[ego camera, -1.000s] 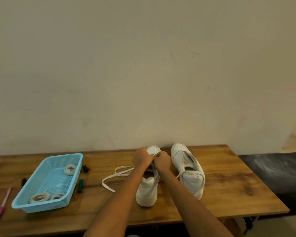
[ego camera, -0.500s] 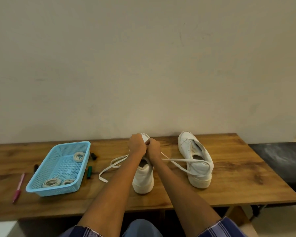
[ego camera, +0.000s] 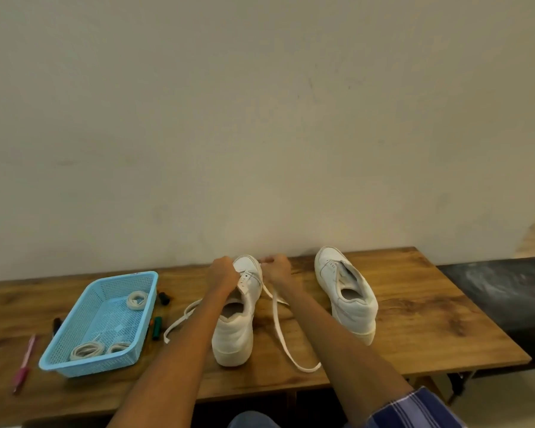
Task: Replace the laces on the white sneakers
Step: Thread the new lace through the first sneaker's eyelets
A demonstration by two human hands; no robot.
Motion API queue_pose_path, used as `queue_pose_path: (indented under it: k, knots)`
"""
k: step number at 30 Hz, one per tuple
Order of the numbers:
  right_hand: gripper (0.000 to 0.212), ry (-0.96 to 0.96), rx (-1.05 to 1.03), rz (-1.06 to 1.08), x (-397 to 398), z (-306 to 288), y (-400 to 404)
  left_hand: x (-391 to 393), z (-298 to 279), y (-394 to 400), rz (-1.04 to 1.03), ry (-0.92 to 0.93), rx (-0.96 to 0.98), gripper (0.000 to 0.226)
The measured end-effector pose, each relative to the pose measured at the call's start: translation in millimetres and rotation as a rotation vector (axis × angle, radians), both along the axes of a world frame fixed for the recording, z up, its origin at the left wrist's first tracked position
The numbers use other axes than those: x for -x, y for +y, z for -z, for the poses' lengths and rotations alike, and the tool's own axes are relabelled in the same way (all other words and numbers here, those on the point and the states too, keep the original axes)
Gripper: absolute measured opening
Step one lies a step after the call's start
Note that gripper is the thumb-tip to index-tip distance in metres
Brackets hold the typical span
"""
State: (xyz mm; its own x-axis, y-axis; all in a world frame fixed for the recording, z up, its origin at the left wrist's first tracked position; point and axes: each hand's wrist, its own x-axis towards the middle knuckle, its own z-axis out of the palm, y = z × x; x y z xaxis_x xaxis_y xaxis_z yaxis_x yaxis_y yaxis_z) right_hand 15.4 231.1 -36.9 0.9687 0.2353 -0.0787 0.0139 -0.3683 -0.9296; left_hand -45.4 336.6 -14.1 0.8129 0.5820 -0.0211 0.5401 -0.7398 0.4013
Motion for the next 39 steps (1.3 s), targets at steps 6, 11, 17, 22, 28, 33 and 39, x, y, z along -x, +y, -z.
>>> queue_pose_path:
  k: [6,11,17,22,28,33,39]
  knots:
    - [0.022,-0.106,-0.011,-0.094,-7.3,-29.5,-6.3,9.1,-4.5,11.2,-0.055,-0.030,0.262,0.026]
    - [0.022,-0.207,0.134,-0.174,10.9,-8.8,20.5,11.9,-7.9,5.7,-0.009,0.007,0.320,0.026]
    - [0.017,-0.220,0.282,-0.162,21.1,14.1,16.4,23.3,16.3,2.2,0.109,-0.082,0.314,0.017]
    - [0.022,-0.250,0.287,-0.103,25.0,17.3,15.3,28.5,16.1,3.2,0.010,-0.204,0.378,0.021]
    - [0.017,-0.369,0.602,-0.246,21.4,-1.3,12.6,25.3,21.0,-5.8,-0.142,-0.265,0.543,0.022]
    - [0.020,-0.368,0.555,-0.168,14.1,-7.3,20.9,13.5,22.8,-19.5,-0.262,-0.293,0.578,0.025]
    - [0.023,-0.341,0.535,-0.147,15.2,5.3,20.8,6.2,24.1,-21.7,-0.283,-0.282,0.558,0.022]
